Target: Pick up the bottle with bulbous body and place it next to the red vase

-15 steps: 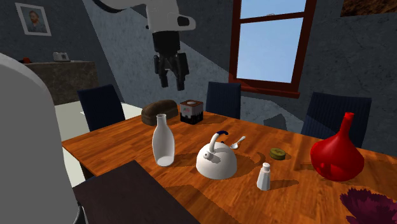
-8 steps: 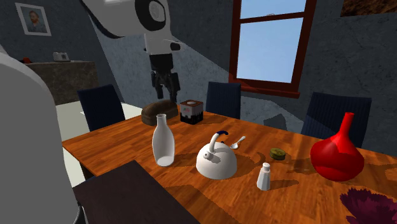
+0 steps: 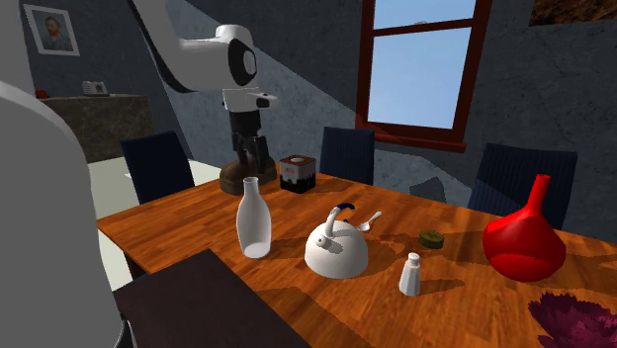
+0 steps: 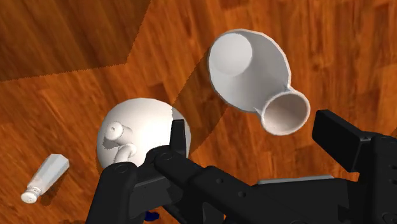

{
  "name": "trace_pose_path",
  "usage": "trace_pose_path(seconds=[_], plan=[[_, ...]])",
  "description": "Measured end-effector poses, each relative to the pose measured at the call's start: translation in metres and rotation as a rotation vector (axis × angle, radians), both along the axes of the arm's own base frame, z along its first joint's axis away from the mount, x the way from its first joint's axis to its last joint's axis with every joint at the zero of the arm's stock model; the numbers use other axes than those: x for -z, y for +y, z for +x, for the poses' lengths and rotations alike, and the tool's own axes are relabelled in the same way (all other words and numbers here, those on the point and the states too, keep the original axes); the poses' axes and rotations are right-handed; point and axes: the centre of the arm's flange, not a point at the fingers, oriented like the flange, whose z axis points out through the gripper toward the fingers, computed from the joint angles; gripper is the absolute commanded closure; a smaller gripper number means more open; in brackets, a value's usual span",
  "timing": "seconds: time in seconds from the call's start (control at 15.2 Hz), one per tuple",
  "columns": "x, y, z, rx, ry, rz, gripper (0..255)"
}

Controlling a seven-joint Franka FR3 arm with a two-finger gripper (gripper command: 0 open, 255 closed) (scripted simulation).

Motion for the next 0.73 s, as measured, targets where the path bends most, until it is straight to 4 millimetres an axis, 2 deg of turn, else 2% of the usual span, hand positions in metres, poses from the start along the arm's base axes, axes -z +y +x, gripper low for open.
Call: trace_pose_path(seconds=[0.2,0.33,0.73], plan=[[0.025,0.029,0.009,0.005,0.0,0.007,0],[0.034,0.038,0.013,0.007,-0.001,0.01,0],[0.068,0.04,0.014,0.008,-0.001,0.011,0]])
